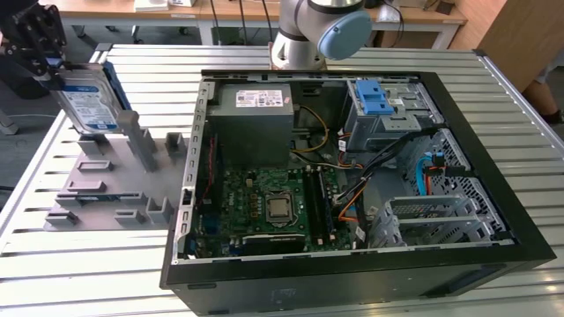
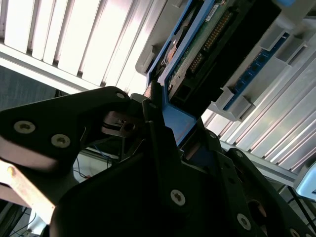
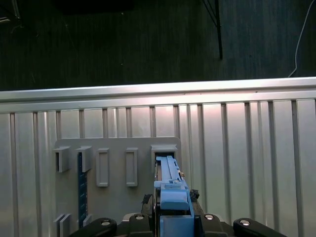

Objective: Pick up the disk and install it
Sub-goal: 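Pick up the disk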

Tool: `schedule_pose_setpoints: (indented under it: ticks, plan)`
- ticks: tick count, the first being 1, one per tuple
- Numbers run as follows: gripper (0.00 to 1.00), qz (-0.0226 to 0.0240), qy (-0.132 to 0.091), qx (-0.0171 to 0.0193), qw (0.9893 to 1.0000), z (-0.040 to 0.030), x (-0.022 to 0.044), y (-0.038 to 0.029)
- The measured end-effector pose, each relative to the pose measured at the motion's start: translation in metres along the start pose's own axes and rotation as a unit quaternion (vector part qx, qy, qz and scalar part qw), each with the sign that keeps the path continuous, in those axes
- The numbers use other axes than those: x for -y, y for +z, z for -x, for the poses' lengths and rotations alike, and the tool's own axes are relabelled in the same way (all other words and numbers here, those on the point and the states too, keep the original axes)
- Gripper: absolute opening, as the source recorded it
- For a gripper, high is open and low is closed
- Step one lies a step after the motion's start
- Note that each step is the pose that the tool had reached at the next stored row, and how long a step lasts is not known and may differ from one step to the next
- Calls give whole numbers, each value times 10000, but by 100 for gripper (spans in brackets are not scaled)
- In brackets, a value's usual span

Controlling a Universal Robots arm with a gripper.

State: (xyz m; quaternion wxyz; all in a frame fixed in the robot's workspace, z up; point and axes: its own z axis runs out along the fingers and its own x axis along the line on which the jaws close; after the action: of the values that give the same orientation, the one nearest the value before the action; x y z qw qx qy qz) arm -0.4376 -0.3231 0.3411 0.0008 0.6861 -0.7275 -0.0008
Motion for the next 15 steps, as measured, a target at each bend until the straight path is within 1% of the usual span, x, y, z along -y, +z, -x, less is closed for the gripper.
schedule_pose_setpoints:
  ticks: [8, 15]
  plan:
    - [36, 0, 0, 0, 10000, 0, 0, -45]
    - [36, -1, 0, 0, 10000, 0, 0, -66]
